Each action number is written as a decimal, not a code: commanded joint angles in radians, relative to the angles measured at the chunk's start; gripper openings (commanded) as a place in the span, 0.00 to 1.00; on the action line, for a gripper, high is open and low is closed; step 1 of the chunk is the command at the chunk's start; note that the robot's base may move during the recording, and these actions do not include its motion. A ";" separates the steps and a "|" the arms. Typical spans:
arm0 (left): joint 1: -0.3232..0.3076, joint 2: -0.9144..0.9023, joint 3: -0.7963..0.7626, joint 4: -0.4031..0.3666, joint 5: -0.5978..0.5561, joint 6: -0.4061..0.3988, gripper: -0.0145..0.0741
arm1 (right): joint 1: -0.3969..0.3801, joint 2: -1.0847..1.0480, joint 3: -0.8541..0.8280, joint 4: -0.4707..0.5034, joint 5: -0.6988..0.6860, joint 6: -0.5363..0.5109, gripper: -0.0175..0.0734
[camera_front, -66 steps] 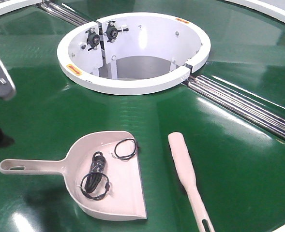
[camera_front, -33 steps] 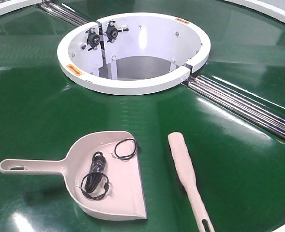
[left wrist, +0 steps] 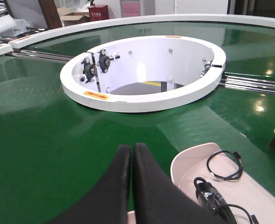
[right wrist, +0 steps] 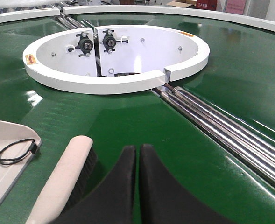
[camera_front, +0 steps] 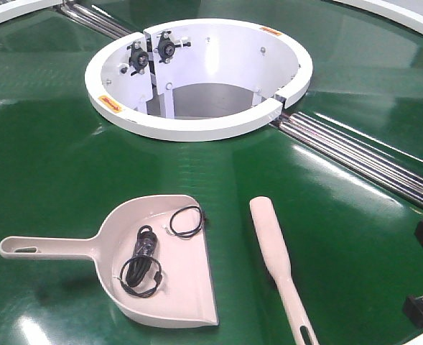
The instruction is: Clean and inspect green conveyor with broom and dustpan
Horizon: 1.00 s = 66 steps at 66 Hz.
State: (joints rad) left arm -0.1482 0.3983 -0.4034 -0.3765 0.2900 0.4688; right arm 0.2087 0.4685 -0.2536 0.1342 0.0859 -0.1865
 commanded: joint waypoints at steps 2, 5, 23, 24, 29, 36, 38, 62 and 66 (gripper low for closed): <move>-0.006 -0.032 -0.006 -0.024 -0.096 0.000 0.14 | -0.001 0.002 -0.029 0.001 -0.080 -0.006 0.19; -0.006 -0.041 -0.006 -0.025 -0.096 0.000 0.14 | -0.001 0.002 -0.029 0.001 -0.081 -0.006 0.19; -0.006 -0.043 -0.006 -0.025 -0.098 0.000 0.14 | -0.001 0.002 -0.029 0.001 -0.079 -0.006 0.19; -0.006 -0.043 -0.006 -0.025 -0.098 0.000 0.14 | -0.001 0.002 -0.029 0.001 -0.079 -0.006 0.19; -0.006 -0.043 -0.006 -0.025 -0.098 0.000 0.14 | -0.001 0.002 -0.029 0.001 -0.079 -0.006 0.19; -0.006 -0.043 -0.006 -0.025 -0.098 0.000 0.14 | -0.001 0.002 -0.029 0.001 -0.079 -0.006 0.19; -0.006 -0.043 -0.006 -0.025 -0.098 0.000 0.14 | -0.001 0.002 -0.029 0.001 -0.079 -0.006 0.19; -0.005 -0.048 0.039 0.201 -0.105 -0.242 0.14 | -0.001 0.002 -0.029 0.001 -0.079 -0.006 0.19; -0.005 -0.055 0.055 0.288 -0.108 -0.350 0.14 | -0.001 0.002 -0.029 0.001 -0.079 -0.006 0.19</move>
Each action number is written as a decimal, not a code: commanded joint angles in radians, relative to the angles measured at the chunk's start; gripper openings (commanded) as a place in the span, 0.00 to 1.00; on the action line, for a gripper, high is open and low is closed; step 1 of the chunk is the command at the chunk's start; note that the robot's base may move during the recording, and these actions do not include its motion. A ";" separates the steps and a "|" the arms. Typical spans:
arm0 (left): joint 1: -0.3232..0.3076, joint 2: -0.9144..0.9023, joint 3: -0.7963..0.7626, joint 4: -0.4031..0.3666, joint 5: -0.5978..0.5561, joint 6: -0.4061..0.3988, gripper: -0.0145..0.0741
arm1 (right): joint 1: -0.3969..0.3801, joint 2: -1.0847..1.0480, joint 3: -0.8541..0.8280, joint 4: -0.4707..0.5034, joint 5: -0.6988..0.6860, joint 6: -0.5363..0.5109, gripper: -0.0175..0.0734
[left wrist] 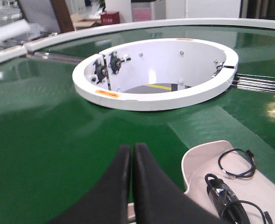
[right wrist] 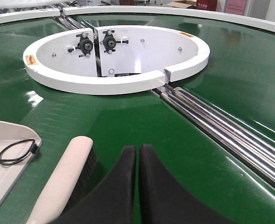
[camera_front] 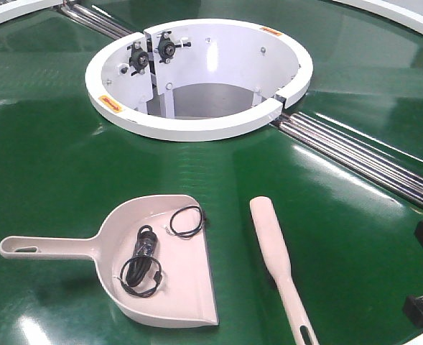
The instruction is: Clean and inspect green conveyor with broom and dustpan
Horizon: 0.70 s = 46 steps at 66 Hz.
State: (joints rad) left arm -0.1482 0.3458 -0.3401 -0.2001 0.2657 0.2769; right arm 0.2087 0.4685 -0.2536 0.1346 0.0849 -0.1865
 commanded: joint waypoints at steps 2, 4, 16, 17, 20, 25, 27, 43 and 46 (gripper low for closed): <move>-0.005 -0.010 0.004 0.155 -0.089 -0.198 0.14 | -0.001 0.002 -0.029 0.001 -0.078 -0.006 0.19; -0.001 -0.021 0.018 0.189 -0.097 -0.230 0.14 | -0.001 0.002 -0.029 0.001 -0.078 -0.006 0.19; 0.086 -0.118 0.124 0.191 -0.150 -0.257 0.14 | -0.001 0.002 -0.029 0.001 -0.078 -0.006 0.19; 0.092 -0.125 0.130 0.191 -0.150 -0.257 0.14 | -0.001 0.002 -0.029 0.001 -0.078 -0.006 0.19; 0.113 -0.150 0.153 0.191 -0.153 -0.256 0.14 | -0.001 0.002 -0.029 0.001 -0.078 -0.006 0.19; 0.143 -0.191 0.198 0.191 -0.157 -0.256 0.14 | -0.001 0.002 -0.029 0.001 -0.078 -0.006 0.19; 0.152 -0.209 0.219 0.191 -0.158 -0.256 0.14 | -0.001 0.002 -0.029 0.001 -0.078 -0.006 0.19; 0.173 -0.365 0.397 0.192 -0.194 -0.256 0.14 | -0.001 0.002 -0.029 0.001 -0.074 -0.006 0.19; 0.173 -0.377 0.391 0.194 -0.163 -0.255 0.14 | -0.001 0.002 -0.029 0.001 -0.074 -0.006 0.19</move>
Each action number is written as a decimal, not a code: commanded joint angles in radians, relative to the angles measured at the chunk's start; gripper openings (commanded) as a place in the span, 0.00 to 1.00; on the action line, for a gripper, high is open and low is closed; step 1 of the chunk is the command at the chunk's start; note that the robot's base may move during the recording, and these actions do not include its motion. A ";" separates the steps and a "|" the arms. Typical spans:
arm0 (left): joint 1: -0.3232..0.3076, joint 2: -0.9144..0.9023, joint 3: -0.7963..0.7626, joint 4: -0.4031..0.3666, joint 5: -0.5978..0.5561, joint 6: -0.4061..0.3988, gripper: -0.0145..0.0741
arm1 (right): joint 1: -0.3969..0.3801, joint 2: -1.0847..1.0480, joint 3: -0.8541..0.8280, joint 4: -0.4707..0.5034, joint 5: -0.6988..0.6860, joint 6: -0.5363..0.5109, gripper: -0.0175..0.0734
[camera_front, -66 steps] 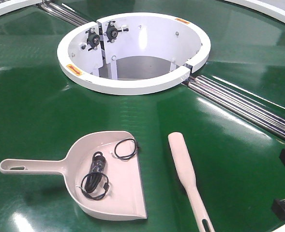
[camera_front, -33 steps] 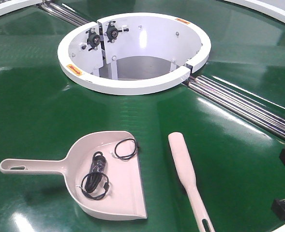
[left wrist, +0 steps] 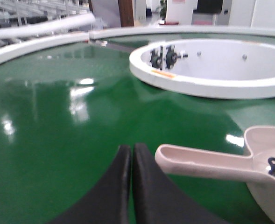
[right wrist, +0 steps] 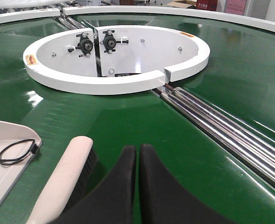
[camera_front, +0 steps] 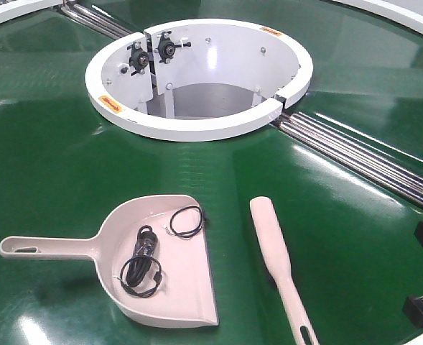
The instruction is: Clean and inspect green conveyor with broom and dustpan
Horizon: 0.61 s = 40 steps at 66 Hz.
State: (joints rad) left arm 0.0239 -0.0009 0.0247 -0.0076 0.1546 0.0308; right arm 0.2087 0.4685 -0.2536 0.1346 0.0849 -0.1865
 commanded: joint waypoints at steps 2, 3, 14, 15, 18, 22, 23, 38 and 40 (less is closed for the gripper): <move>0.001 -0.028 0.026 0.001 -0.052 -0.009 0.14 | -0.001 0.002 -0.029 0.001 -0.074 -0.006 0.19; 0.001 -0.027 0.026 0.001 -0.052 -0.009 0.14 | -0.001 0.002 -0.029 0.001 -0.074 -0.006 0.19; 0.001 -0.028 0.026 -0.001 -0.057 -0.009 0.14 | -0.001 0.002 -0.029 0.001 -0.074 -0.006 0.19; 0.001 -0.028 0.026 -0.001 -0.057 -0.009 0.14 | -0.001 0.002 -0.029 0.001 -0.074 -0.006 0.19; 0.001 -0.027 0.026 -0.001 -0.057 -0.009 0.14 | -0.001 0.002 -0.029 0.001 -0.074 -0.006 0.19; 0.001 -0.027 0.026 -0.001 -0.057 -0.009 0.14 | -0.001 0.002 -0.029 0.001 -0.074 -0.006 0.19; 0.001 -0.027 0.026 -0.001 -0.057 -0.009 0.14 | -0.001 0.002 -0.029 0.001 -0.074 -0.006 0.19; 0.001 -0.027 0.026 -0.001 -0.057 -0.009 0.14 | -0.001 0.002 -0.029 0.001 -0.074 -0.006 0.19; 0.001 -0.027 0.026 -0.001 -0.057 -0.009 0.14 | -0.001 0.002 -0.029 0.001 -0.074 -0.006 0.19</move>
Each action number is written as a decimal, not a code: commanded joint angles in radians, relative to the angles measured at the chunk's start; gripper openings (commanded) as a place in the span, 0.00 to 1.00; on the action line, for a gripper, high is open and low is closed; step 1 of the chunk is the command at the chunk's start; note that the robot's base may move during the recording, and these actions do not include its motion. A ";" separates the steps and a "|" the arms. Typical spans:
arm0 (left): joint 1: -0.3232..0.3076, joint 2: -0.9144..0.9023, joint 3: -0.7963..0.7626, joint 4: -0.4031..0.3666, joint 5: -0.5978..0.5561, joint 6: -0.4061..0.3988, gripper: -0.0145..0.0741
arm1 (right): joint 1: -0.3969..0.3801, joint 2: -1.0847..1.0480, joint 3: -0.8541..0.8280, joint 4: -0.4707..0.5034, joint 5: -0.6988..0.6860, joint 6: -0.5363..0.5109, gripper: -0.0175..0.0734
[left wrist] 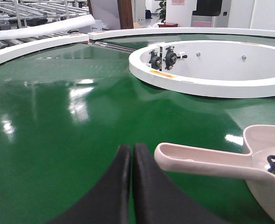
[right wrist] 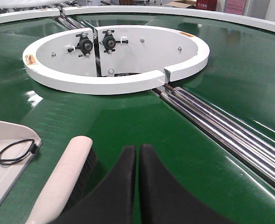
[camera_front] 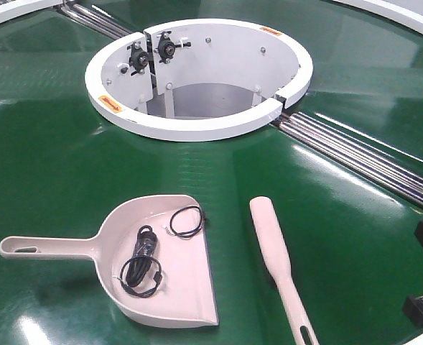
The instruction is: Clean and inspect green conveyor with broom and dustpan
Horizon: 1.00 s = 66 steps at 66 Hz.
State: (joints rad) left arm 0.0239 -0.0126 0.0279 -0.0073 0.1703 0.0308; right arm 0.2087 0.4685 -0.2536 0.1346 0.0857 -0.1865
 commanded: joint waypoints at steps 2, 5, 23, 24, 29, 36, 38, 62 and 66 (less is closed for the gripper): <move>0.001 -0.015 0.023 -0.001 -0.073 -0.009 0.14 | -0.001 0.002 -0.029 0.001 -0.075 -0.006 0.19; 0.001 -0.015 0.023 -0.001 -0.073 -0.009 0.14 | -0.001 0.002 -0.029 0.001 -0.075 -0.006 0.19; 0.001 -0.015 0.023 -0.001 -0.073 -0.009 0.14 | -0.001 0.002 -0.029 0.001 -0.075 -0.006 0.19; 0.001 -0.015 0.023 -0.001 -0.073 -0.009 0.14 | -0.001 0.002 -0.029 0.001 -0.075 -0.006 0.19; 0.001 -0.015 0.023 -0.001 -0.073 -0.009 0.14 | -0.001 0.002 -0.029 0.001 -0.075 -0.006 0.19; 0.001 -0.015 0.023 -0.001 -0.073 -0.009 0.14 | -0.003 0.000 -0.029 -0.002 -0.078 -0.006 0.19; 0.001 -0.015 0.023 -0.001 -0.073 -0.009 0.14 | -0.003 -0.006 -0.029 -0.007 -0.086 -0.006 0.19; 0.001 -0.015 0.023 -0.001 -0.073 -0.009 0.14 | -0.185 -0.118 -0.020 -0.045 0.004 0.001 0.19; 0.001 -0.015 0.023 -0.001 -0.073 -0.009 0.14 | -0.188 -0.156 0.020 -0.046 -0.022 0.001 0.19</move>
State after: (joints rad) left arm 0.0239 -0.0126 0.0279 -0.0073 0.1703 0.0308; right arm 0.0330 0.3452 -0.2427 0.1033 0.1518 -0.1867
